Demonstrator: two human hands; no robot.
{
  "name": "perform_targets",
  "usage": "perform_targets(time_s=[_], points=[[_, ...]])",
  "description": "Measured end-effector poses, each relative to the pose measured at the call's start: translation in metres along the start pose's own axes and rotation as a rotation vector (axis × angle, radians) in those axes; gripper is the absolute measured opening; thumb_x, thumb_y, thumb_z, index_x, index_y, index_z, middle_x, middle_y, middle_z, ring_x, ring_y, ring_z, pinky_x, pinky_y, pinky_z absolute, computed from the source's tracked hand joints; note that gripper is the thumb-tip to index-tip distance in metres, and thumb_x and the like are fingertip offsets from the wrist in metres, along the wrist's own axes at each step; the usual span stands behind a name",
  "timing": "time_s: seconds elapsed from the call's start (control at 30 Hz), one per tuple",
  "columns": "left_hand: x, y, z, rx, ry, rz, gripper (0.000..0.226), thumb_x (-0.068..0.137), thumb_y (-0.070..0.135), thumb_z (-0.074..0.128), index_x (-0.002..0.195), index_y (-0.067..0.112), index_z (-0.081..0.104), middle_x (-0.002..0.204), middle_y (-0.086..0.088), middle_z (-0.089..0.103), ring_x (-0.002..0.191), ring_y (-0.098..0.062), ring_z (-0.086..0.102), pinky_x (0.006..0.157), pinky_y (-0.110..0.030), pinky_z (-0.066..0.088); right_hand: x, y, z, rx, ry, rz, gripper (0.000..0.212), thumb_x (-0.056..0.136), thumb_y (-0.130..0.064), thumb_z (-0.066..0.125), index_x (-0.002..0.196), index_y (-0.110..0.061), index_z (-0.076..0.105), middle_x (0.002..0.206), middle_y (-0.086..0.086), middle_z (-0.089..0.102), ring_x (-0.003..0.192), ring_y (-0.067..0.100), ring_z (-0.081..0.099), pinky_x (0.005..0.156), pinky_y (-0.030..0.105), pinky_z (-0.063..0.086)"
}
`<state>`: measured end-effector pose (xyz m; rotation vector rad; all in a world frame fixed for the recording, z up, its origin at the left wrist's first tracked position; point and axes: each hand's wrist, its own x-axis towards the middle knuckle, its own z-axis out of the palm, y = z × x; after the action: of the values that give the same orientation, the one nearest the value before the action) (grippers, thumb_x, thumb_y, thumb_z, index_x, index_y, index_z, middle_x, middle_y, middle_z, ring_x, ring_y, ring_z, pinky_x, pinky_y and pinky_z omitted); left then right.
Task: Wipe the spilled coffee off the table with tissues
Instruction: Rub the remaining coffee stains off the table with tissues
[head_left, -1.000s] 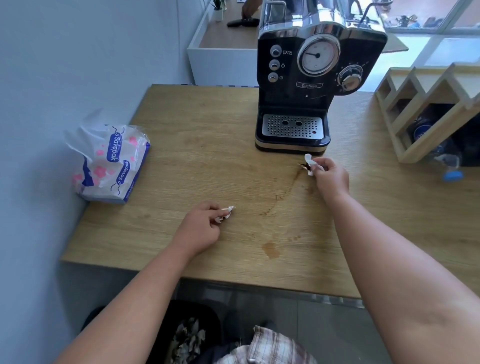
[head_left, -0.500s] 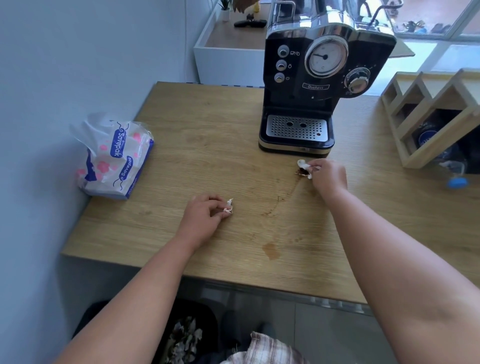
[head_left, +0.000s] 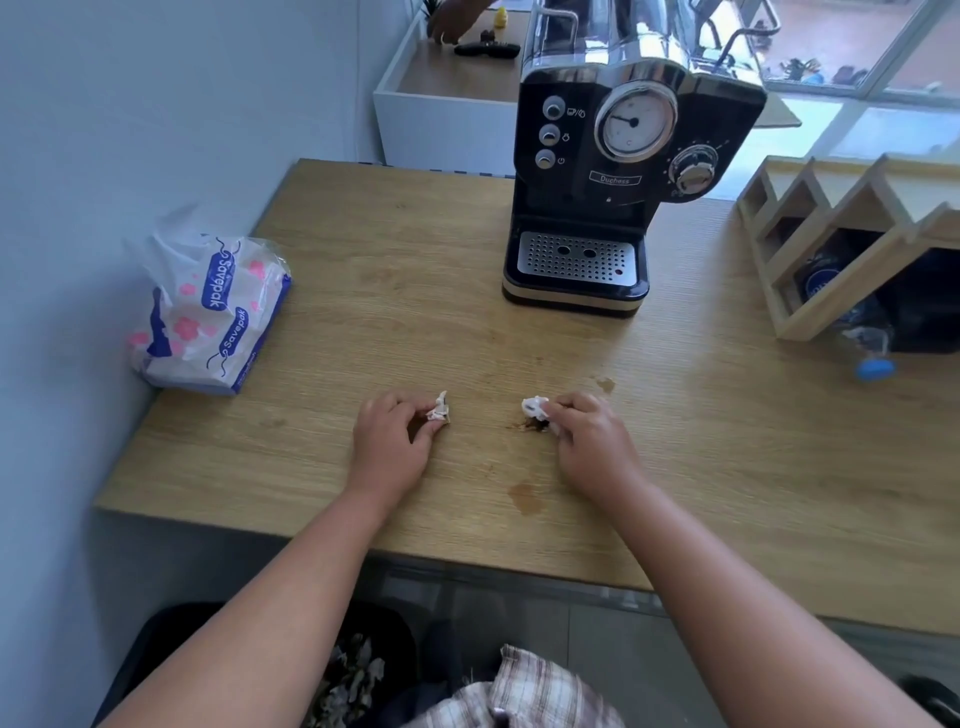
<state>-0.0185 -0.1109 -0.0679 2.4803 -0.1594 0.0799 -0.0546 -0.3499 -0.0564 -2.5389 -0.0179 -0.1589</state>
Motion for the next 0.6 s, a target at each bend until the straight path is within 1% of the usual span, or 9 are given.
perform_targets(time_s=[0.03,0.1,0.17,0.3,0.37,0.43,0.47,0.53,0.6], points=[[-0.001,-0.001,0.001,0.013,0.015,0.02,0.022,0.084,0.031,0.062,0.101,0.018,0.067,0.094,0.0,0.059,0.094,-0.023,0.048,0.083,-0.032,0.035,-0.002,0.003,-0.001,-0.02,-0.034,-0.023,0.035,0.084,0.001,0.053,0.116,-0.01,0.064,0.107,0.006,0.063,0.104,0.026,0.053,0.092,0.034,0.045],[-0.004,0.001,0.002,0.047,0.023,0.047,0.026,0.082,0.034,0.056,0.1,0.018,0.066,0.093,-0.001,0.06,0.092,-0.023,0.048,0.079,-0.036,0.037,-0.003,0.005,-0.006,-0.065,-0.117,-0.023,0.045,0.084,0.002,0.049,0.126,-0.013,0.057,0.117,0.003,0.058,0.112,0.023,0.048,0.096,0.027,0.039],[-0.005,0.002,0.003,0.07,0.022,0.058,0.028,0.082,0.035,0.053,0.101,0.018,0.065,0.094,-0.001,0.06,0.091,-0.023,0.048,0.078,-0.038,0.037,0.0,0.005,-0.007,-0.091,-0.155,-0.003,0.046,0.086,0.001,0.048,0.128,-0.016,0.054,0.119,-0.001,0.055,0.113,0.02,0.045,0.094,0.022,0.034],[-0.006,0.002,0.003,0.095,0.042,0.079,0.034,0.081,0.039,0.046,0.098,0.017,0.065,0.092,-0.002,0.061,0.09,-0.025,0.05,0.078,-0.039,0.039,0.007,0.003,-0.007,-0.113,-0.082,-0.028,0.032,0.091,-0.005,0.049,0.118,-0.015,0.062,0.107,0.001,0.06,0.104,0.021,0.05,0.085,0.026,0.04],[-0.007,0.003,0.004,0.105,0.048,0.087,0.035,0.081,0.039,0.044,0.097,0.016,0.065,0.092,-0.002,0.061,0.09,-0.025,0.051,0.078,-0.04,0.038,0.01,0.002,-0.006,-0.114,-0.083,-0.024,0.029,0.09,-0.007,0.051,0.114,-0.014,0.065,0.103,0.002,0.062,0.1,0.022,0.052,0.082,0.027,0.04],[-0.007,0.003,0.005,0.127,0.048,0.088,0.035,0.08,0.038,0.044,0.097,0.016,0.064,0.092,-0.003,0.061,0.09,-0.027,0.052,0.078,-0.04,0.039,0.01,0.003,-0.009,-0.009,-0.072,0.038,0.025,0.088,-0.007,0.055,0.109,-0.012,0.068,0.1,0.004,0.063,0.094,0.022,0.055,0.079,0.027,0.042],[-0.007,0.003,0.006,0.137,0.047,0.09,0.034,0.08,0.037,0.043,0.097,0.015,0.064,0.092,-0.004,0.061,0.09,-0.027,0.052,0.077,-0.041,0.039,0.012,0.007,-0.015,0.049,-0.037,0.084,0.023,0.088,-0.007,0.057,0.106,-0.011,0.069,0.098,0.005,0.063,0.091,0.022,0.056,0.077,0.026,0.041],[-0.006,0.002,0.007,0.154,0.044,0.101,0.034,0.08,0.037,0.043,0.096,0.015,0.064,0.092,-0.005,0.061,0.09,-0.029,0.053,0.077,-0.041,0.04,0.018,0.025,-0.03,0.103,0.124,0.194,0.02,0.086,-0.007,0.059,0.103,-0.008,0.069,0.098,0.007,0.064,0.088,0.023,0.059,0.075,0.023,0.039],[-0.005,0.003,0.007,0.162,0.039,0.101,0.034,0.08,0.036,0.043,0.096,0.015,0.064,0.093,-0.005,0.062,0.091,-0.029,0.053,0.077,-0.042,0.041,0.027,0.045,-0.046,0.087,0.242,0.322,0.02,0.087,-0.007,0.058,0.104,-0.006,0.068,0.105,0.008,0.063,0.094,0.024,0.059,0.08,0.018,0.036]])
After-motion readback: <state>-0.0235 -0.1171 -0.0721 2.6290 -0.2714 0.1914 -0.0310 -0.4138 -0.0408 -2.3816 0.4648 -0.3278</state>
